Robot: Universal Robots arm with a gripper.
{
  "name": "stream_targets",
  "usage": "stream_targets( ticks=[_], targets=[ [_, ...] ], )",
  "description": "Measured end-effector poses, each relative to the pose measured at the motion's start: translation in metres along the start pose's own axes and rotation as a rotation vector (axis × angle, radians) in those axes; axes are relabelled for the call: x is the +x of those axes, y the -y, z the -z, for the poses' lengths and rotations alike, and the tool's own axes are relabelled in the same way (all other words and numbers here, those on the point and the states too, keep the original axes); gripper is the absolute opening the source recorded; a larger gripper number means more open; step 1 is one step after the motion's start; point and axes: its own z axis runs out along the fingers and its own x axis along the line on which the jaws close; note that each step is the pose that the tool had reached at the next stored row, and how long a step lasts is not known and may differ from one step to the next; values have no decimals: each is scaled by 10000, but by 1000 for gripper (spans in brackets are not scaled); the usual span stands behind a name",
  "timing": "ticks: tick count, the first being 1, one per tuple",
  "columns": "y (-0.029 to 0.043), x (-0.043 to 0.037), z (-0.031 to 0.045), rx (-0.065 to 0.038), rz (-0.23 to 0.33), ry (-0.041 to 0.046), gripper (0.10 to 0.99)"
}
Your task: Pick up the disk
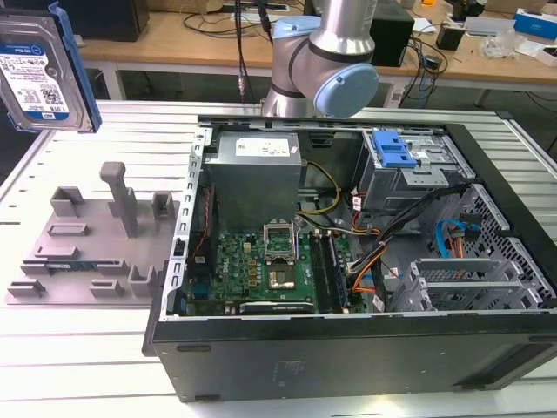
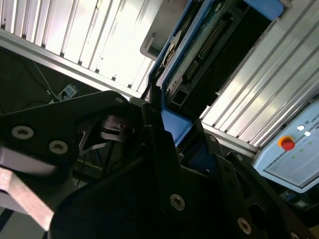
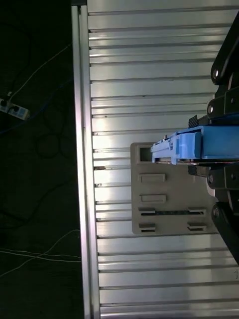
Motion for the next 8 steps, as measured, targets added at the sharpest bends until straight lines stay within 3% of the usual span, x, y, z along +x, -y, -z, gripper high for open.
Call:
stream_targets(
  ticks=[8],
  targets=[
    [0, 0, 4, 0, 0, 2, 369]
  ],
)
